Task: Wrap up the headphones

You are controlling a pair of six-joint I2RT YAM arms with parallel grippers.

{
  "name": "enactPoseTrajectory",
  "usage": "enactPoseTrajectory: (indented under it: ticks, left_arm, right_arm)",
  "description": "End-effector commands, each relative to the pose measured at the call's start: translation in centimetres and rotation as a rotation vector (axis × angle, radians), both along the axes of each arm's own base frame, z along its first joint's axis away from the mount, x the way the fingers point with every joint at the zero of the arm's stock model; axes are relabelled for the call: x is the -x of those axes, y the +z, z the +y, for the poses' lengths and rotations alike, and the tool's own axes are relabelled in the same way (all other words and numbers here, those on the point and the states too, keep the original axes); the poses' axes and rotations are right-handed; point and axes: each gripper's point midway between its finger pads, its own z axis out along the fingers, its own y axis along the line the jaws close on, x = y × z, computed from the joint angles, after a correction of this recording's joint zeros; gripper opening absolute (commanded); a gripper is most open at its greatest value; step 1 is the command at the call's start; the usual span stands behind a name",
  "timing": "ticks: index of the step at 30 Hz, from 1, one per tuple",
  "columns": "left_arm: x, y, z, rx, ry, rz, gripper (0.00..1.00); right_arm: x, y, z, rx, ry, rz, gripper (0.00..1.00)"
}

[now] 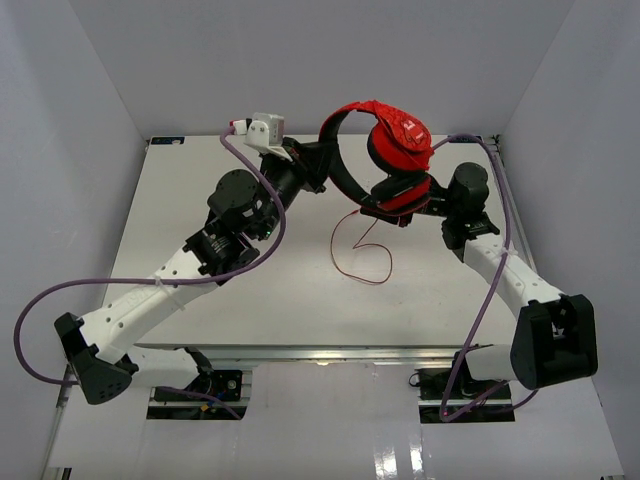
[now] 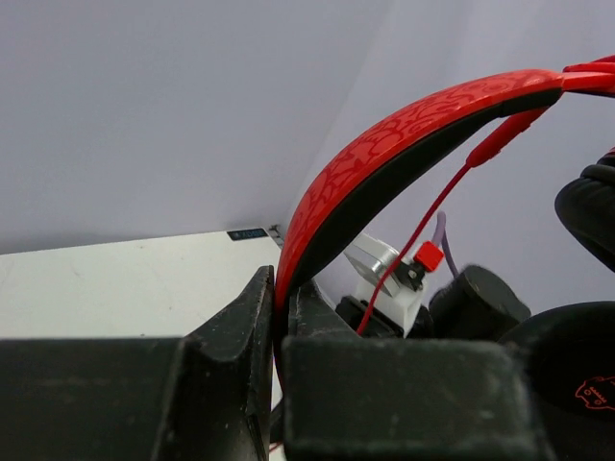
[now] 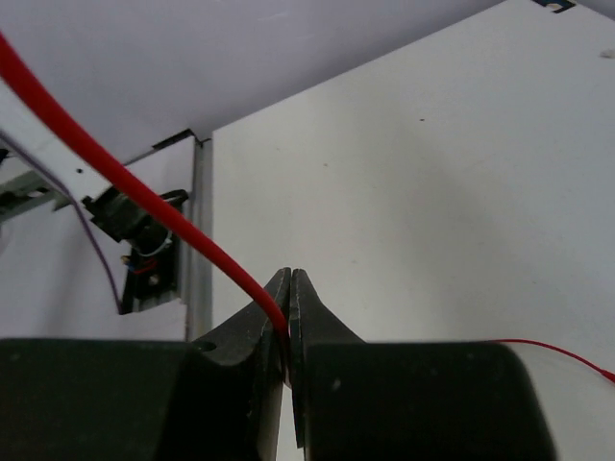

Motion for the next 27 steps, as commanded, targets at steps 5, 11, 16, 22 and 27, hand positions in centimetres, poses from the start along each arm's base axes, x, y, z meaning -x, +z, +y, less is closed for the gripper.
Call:
enactPoseTrajectory:
  ticks: [5,11,16,22,27]
  left_arm:
    - [-2.3,7.3,4.0,0.348,0.224,0.002,0.00]
    - [-4.4,7.7,5.6,0.409,0.388,0.035,0.00]
    - [-5.9,7.9,6.4,0.337,0.521,0.014,0.00]
    - [-6.5,7.9,9.2,0.215,0.671,-0.032,0.00]
    - [-8.2,7.0,10.9,0.054,0.770,-0.030,0.00]
  right_arm:
    - [2.7,3.6,0.9,-0.168,0.195,0.018,0.08]
    - [5.6,2.7,3.1,-0.165,0.284,0.013,0.08]
    - [8.5,2.5,3.8,-0.144,0.331,-0.035,0.08]
    - [10.6,2.0,3.1,-0.127,0.336,-0.103,0.08]
    - [11.7,3.0,2.5,-0.105,0.366,-0.194,0.08]
